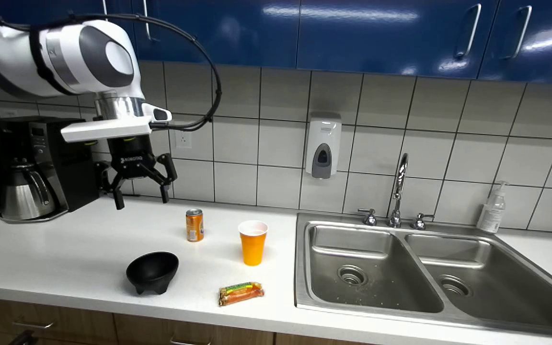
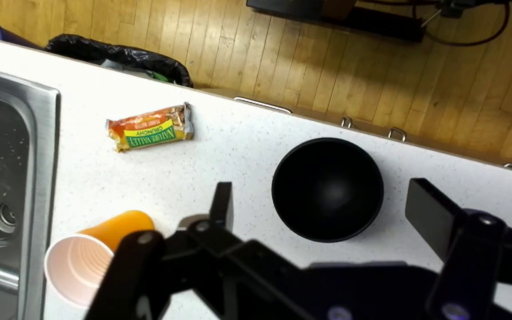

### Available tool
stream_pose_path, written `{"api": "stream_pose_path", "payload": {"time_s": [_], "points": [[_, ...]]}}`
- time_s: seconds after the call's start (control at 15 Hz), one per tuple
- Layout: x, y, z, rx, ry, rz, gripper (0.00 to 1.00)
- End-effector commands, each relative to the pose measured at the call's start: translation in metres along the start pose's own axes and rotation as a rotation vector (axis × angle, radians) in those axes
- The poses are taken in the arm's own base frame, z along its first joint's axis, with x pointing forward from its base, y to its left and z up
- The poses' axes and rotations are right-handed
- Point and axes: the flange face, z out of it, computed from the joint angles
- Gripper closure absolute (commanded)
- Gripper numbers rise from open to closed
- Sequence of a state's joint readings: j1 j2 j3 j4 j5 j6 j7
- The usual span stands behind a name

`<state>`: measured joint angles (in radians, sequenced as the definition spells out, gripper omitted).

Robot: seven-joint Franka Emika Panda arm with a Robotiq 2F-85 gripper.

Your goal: Place the orange can in the black bowl

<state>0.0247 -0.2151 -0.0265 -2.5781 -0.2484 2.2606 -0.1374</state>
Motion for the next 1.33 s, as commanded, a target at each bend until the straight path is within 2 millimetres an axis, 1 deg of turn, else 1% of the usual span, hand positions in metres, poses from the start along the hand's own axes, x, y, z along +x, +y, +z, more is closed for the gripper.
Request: {"api": "stream_pose_path", "payload": {"time_s": [0.0,0.2,0.33,0.6,0.93,1.07,1.27], "points": [[0.036,0.002,0.029,-0.014,0.026,0.038,0.0],[0.061,-0.001,0.054,-0.009,0.029,0.071,0.0],[0.079,-0.001,0.065,-0.01,0.023,0.104,0.0],[0.114,0.0,0.081,-0.013,0.001,0.182,0.0],[0.152,-0.005,0.097,-0.012,-0.023,0.294,0.0],[0.166,-0.006,0.103,-0.01,-0.032,0.334,0.0],[0.183,-0.002,0.112,-0.014,-0.051,0.389,0.0]]}}
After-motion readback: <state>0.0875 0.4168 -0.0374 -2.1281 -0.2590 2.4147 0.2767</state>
